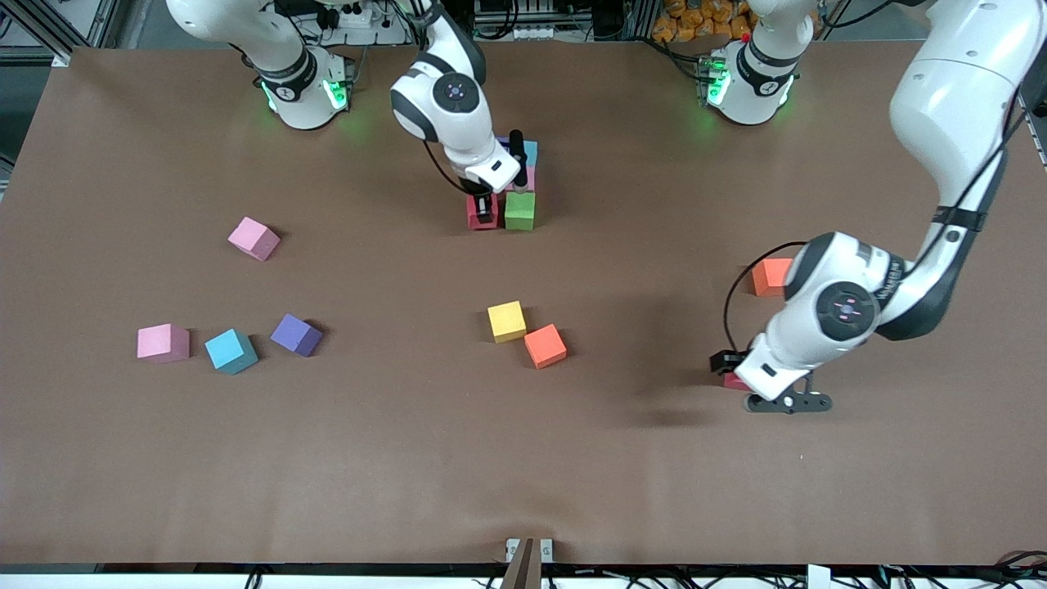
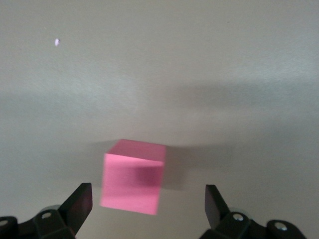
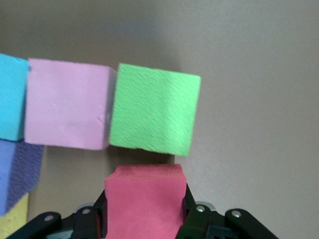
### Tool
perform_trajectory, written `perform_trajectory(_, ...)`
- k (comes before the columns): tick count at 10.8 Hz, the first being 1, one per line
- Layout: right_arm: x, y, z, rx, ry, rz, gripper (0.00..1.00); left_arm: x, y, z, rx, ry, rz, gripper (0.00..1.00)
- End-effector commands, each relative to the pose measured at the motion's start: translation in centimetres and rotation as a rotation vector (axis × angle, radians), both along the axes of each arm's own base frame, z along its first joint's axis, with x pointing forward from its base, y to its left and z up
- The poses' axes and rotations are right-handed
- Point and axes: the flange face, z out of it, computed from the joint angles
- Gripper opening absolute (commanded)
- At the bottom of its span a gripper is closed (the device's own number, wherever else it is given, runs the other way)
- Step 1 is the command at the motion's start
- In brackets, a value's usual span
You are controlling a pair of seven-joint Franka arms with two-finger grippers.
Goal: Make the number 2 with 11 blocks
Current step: 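Lower the red cube beside green while the left gripper grasps hot pink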
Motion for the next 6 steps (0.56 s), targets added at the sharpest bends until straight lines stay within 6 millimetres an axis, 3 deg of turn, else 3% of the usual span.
perform_trajectory(1,-0.2,0.1,-0.3,-0.003,-0.002,-0.016,0.31,0.3,0.9,0.4,-0.027,0.002,-0.031,1.0)
perform_trajectory(4,-0.1,-0.1,-0.5,-0.007,0.001,-0.02,0.31,0.0,2.0,-0.5,-0.032,0.025,-0.003,1.0)
perform_trajectory(6,0.1,-0.2,-0.7,-0.007,0.002,-0.048,0.31,-0.2,2.5,-3.2,-0.024,0.058,-0.007,1.0)
